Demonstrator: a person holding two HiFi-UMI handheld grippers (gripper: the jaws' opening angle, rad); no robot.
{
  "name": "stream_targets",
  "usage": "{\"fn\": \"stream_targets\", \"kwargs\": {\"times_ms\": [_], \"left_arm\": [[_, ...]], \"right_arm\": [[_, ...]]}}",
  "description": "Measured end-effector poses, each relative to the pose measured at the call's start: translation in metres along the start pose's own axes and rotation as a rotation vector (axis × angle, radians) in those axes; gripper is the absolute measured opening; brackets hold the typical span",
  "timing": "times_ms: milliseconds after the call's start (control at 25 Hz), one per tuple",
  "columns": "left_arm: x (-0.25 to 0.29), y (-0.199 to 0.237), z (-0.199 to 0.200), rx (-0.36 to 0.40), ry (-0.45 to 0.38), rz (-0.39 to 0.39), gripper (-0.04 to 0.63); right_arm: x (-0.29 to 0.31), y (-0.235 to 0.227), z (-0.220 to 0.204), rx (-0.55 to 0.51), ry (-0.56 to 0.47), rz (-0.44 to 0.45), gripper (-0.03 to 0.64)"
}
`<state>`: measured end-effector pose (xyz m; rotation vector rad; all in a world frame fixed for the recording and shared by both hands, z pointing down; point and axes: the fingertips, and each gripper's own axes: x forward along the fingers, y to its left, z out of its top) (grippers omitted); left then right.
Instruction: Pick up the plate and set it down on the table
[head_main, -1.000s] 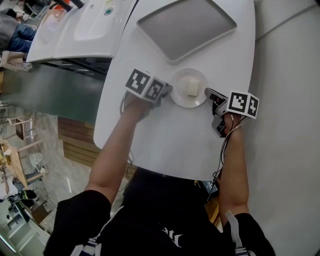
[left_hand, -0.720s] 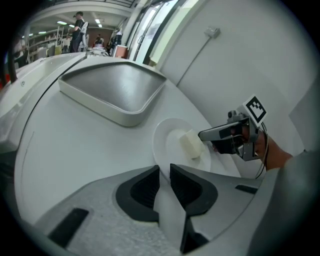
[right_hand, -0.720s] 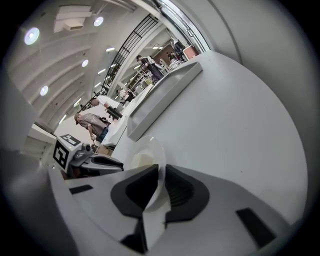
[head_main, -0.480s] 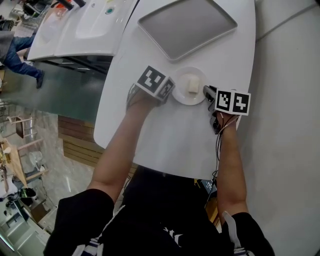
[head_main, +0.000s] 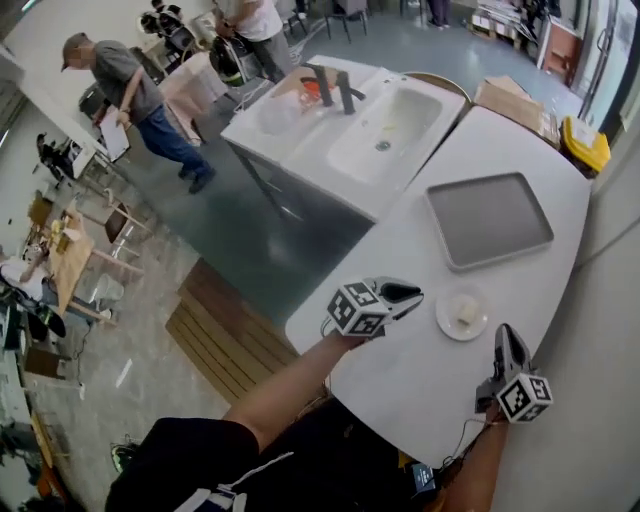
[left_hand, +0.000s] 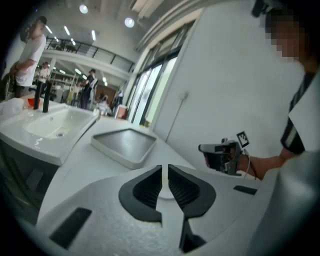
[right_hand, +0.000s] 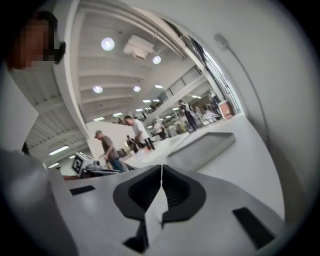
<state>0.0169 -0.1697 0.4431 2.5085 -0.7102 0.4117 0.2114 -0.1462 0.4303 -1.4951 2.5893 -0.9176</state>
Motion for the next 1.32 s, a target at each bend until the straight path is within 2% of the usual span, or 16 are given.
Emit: {"fn": "stream_targets", "kwargs": {"times_ms": [80, 160, 320, 440, 520, 600, 800, 960, 1080, 1160, 1320], "left_arm": [[-0.064, -0.049, 0.012, 0.018, -0.127, -0.092, 0.015], [-0.109, -0.084, 0.016, 0.053, -0.187, -0.149, 0.008], [-0.148, -0.141, 0.004, 0.142, -0.27, -0.266, 0.006], [-0.169, -0.158, 0.0, 0.122, -0.358, -0.332, 0.006], [-0.177, -0.168, 0.006, 0.082, -0.421, -0.397, 0.008], [-0.181, -0.185, 0.013, 0.082, -0.445, -0.487, 0.008], [-0.207, -0.193, 0.002, 0.181, -0.365, -0.587, 0.008], [-0.231, -0.186, -0.023, 0.245, -0.29, -0.599, 0.006], [-0.239, -0.174, -0.036, 0.241, -0.274, -0.612, 0.006], [-0.243, -0.17, -0.035, 0.239, -0.293, -0.617, 0.006], [-0.262, -0.178, -0.027, 0.259, -0.412, -0.64, 0.006]], "right_arm": [[-0.042, 0.073, 0.005, 0.012, -0.082, 0.158, 0.008], [-0.059, 0.125, 0.002, 0.022, -0.125, 0.274, 0.006], [-0.064, 0.189, -0.029, -0.009, -0.142, 0.416, 0.003], [-0.06, 0.238, -0.039, -0.042, -0.153, 0.488, 0.003], [-0.07, 0.258, -0.035, -0.093, -0.163, 0.48, 0.003], [-0.09, 0.27, -0.03, -0.135, -0.181, 0.427, 0.003], [-0.116, 0.305, -0.026, -0.162, -0.249, 0.348, 0.003], [-0.114, 0.334, -0.036, -0.213, -0.248, 0.287, 0.003], [-0.112, 0.346, -0.046, -0.194, -0.252, 0.258, 0.003], [-0.112, 0.354, -0.054, -0.185, -0.246, 0.259, 0.003], [-0.112, 0.364, -0.075, -0.196, -0.201, 0.269, 0.003]]}}
